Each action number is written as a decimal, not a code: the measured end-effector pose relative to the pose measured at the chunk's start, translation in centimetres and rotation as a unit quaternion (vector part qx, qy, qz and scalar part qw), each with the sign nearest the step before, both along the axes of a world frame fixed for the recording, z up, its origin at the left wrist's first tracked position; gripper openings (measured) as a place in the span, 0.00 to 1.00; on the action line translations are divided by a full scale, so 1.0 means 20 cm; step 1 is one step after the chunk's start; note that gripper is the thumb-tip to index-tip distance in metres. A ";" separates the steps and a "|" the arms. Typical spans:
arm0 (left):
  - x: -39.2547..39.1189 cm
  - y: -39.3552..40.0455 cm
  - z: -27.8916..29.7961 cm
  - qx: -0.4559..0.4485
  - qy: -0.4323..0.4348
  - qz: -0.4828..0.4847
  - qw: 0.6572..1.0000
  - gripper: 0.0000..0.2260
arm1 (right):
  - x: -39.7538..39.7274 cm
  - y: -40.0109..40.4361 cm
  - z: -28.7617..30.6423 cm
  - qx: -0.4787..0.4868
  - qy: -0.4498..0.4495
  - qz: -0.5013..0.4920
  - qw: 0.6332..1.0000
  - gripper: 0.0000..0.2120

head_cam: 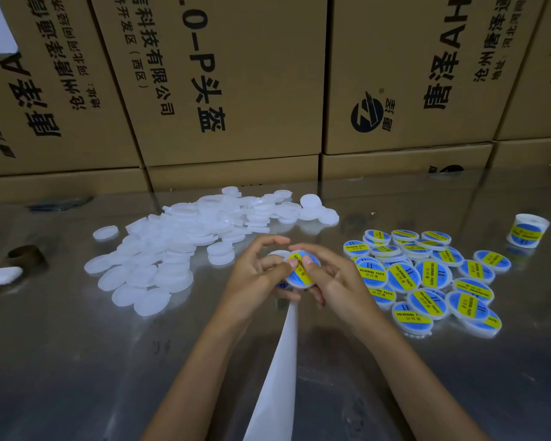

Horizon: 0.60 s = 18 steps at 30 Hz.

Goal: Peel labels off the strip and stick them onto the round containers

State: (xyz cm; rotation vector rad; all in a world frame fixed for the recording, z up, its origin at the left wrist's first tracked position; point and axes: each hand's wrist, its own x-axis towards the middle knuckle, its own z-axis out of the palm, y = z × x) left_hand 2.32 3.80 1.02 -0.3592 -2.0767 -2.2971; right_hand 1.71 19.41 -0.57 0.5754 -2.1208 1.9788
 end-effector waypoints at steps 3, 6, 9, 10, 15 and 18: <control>-0.01 -0.02 0.00 -0.002 -0.011 -0.070 0.998 0.20 | 0.00 0.01 0.00 0.019 -0.017 -0.027 0.999 0.11; -0.01 -0.02 0.00 0.005 -0.031 -0.105 0.994 0.23 | -0.01 0.00 0.01 0.005 -0.029 -0.059 0.998 0.11; -0.01 -0.01 0.00 0.023 -0.028 -0.043 0.998 0.18 | -0.02 0.02 0.02 -0.031 -0.055 -0.048 0.997 0.11; -0.01 -0.01 0.00 0.032 -0.033 -0.013 0.999 0.17 | -0.02 0.02 0.02 -0.028 -0.059 -0.033 0.997 0.11; -0.02 -0.01 -0.02 0.052 -0.042 0.073 0.995 0.16 | 0.00 0.01 0.00 -0.007 -0.047 0.032 0.998 0.16; -0.01 0.01 -0.02 0.059 -0.037 0.071 0.995 0.13 | -0.01 0.01 0.00 -0.008 -0.044 0.003 0.999 0.13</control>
